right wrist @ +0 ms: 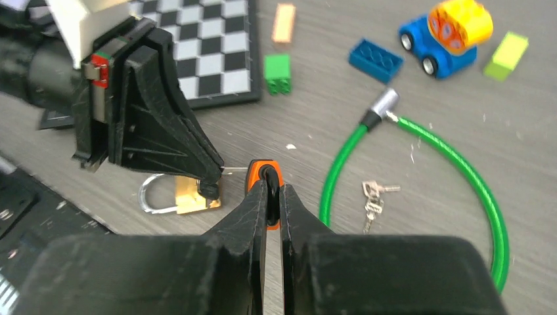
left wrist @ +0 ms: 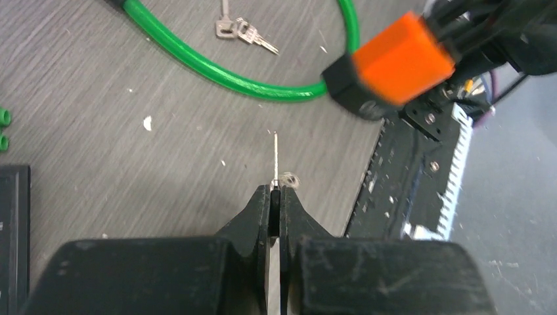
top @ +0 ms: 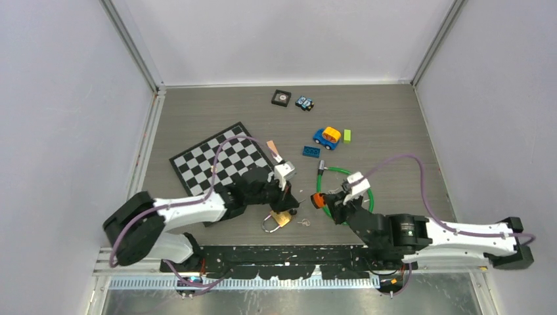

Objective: Lock with the key
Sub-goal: Place the lock at the center of the board, then reset both arms

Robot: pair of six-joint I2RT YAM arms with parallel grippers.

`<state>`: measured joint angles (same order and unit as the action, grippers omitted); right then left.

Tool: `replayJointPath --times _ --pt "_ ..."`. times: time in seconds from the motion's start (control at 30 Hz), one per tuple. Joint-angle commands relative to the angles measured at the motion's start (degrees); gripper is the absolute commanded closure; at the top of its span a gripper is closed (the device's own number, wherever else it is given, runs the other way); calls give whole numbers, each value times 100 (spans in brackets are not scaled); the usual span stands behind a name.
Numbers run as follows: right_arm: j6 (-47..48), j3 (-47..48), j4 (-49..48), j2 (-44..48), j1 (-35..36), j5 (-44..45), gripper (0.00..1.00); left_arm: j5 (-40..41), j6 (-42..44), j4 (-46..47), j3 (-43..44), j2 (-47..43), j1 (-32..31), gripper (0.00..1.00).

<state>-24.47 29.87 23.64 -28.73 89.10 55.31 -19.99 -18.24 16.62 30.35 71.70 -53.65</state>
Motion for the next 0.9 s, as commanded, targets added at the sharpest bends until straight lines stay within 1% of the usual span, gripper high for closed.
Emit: replayJointPath --times 0.0,0.07,0.13,0.17,0.2,0.27,0.3,0.33,0.37,0.4,0.47,0.5,0.53,0.6,0.63,0.67,0.73,0.77,0.83,0.87 --pt "-1281 27 -42 -751 -1612 -1866 99 150 -281 660 722 886 90 100" --pt "-1280 -25 -255 -1216 -2318 -2804 99 326 -346 665 816 1129 91 100" --pt "-1205 -2 -533 -1736 -2859 -3529 99 643 -448 858 736 1274 91 94" --pt "-1158 70 -611 -2023 -3107 -3944 99 804 -490 925 690 1329 91 89" --pt "-1136 182 -624 -2309 -3320 -4139 97 939 -529 943 685 1386 96 77" --pt "-1066 525 -416 -2871 -3633 -4261 82 1087 -521 772 764 1465 105 48" --pt "-983 697 -272 -3062 -3695 -4260 75 1156 -501 611 795 1454 105 36" --pt "-898 820 -205 -3177 -3713 -4223 69 1267 -483 526 781 1399 101 24" --pt "-870 905 -196 -3215 -3711 -4171 65 1405 -479 458 734 1309 100 8" --pt "-882 933 -195 -3183 -3715 -4084 62 1596 -487 372 676 1176 107 2" --pt "-918 907 -186 -2974 -3713 -3884 56 1921 -439 115 573 815 109 0" --pt "-935 880 -114 -2841 -3716 -3734 51 2140 -418 -44 530 621 109 0" --pt "-1011 857 -18 -2708 -3716 -3516 49 2572 -478 -290 504 417 113 0" --pt "-1192 842 307 -2456 -3755 -3123 44 3520 -964 -1157 584 41 122 0" --pt "-1252 849 451 -2385 -3804 -3036 42 3941 -1390 -1811 686 -116 142 0" --pt "-1261 862 601 -2358 -3886 -3048 40 4220 -1622 -2356 804 -233 204 0" --pt "-1195 1033 931 -2535 -4191 -3416 37 4165 -1757 -3326 1051 -373 448 0" --pt "-1168 1173 1115 -2755 -4400 -3857 32 4018 -1787 -3652 1142 -418 602 0" --pt "-1099 1510 1463 -3359 -4773 -4358 25 3759 -1856 -4080 1211 -529 880 0" --pt "-1096 1689 1639 -3625 -4900 -4450 24 3617 -1880 -4185 1192 -598 995 0"
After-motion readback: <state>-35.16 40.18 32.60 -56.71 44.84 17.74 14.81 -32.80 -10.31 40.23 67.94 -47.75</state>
